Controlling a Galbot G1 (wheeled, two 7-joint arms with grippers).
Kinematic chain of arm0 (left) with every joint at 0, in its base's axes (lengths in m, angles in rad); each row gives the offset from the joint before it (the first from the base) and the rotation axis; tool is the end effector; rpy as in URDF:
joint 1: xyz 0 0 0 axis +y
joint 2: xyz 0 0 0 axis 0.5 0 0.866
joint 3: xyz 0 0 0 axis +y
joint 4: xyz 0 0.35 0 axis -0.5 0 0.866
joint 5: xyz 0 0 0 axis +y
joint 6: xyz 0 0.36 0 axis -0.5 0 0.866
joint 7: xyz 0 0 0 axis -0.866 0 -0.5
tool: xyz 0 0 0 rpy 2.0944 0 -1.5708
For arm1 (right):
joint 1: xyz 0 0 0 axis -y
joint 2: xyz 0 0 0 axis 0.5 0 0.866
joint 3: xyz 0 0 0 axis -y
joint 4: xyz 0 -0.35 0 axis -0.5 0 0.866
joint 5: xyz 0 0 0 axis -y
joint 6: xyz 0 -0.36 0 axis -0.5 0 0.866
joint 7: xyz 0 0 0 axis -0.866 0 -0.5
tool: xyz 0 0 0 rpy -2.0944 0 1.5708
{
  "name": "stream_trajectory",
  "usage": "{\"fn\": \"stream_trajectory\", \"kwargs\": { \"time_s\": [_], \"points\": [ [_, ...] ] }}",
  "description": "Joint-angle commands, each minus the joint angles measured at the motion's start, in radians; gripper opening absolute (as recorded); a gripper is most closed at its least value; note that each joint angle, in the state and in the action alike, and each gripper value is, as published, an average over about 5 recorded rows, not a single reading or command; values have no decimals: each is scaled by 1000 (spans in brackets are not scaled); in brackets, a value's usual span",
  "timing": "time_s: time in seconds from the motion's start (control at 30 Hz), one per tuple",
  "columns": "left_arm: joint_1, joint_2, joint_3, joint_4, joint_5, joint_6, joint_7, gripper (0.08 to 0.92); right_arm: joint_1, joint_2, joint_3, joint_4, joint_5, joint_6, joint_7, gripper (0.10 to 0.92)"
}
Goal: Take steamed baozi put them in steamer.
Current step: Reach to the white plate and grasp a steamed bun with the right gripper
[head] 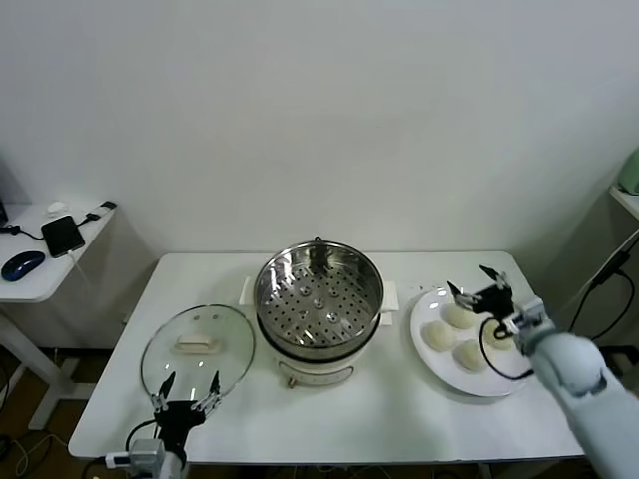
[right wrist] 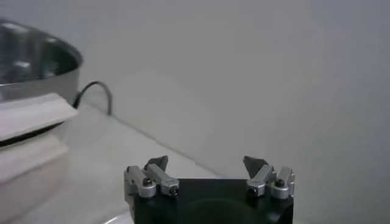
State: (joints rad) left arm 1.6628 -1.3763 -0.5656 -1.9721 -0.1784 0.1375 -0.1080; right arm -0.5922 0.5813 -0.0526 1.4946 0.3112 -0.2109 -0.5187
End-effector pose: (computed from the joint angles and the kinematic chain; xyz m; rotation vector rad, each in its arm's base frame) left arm 0.1532 0.0541 -0.3567 0.0966 -2.7899 -0.0487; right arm 0.4333 -0.2080 -0.2007 0.8958 -2.4398 0.9640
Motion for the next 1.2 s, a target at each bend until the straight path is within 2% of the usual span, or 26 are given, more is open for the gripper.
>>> {"fn": "stream_trajectory", "kwargs": {
  "time_s": [0.03,0.13,0.23,0.43,0.63,0.8,1.2],
  "points": [
    [1,2,0,0,-4,-1,1,823,633,-296,-623,-167,-57,89,-474,823],
    [0,1,3,2,-4,-4,1,823,938,-266,-956,-279,-107,235,-661,823],
    [1,-2,8,5,-3,-8,1,823,1133,-192,-1184,-371,-125,293,-758,823],
    [7,-4,15,8,0,-17,1,823,1292,-9,-1465,-448,-91,242,-753,823],
    [8,-6,10,6,-1,-22,2,823,1175,121,-1463,-511,-55,133,-669,823],
    [11,-10,5,6,-1,-23,2,823,1016,216,-1356,-621,-55,89,-617,823],
    [-2,-26,10,34,8,-24,2,823,809,388,-1159,-870,-158,201,-606,823]
  ]
}}
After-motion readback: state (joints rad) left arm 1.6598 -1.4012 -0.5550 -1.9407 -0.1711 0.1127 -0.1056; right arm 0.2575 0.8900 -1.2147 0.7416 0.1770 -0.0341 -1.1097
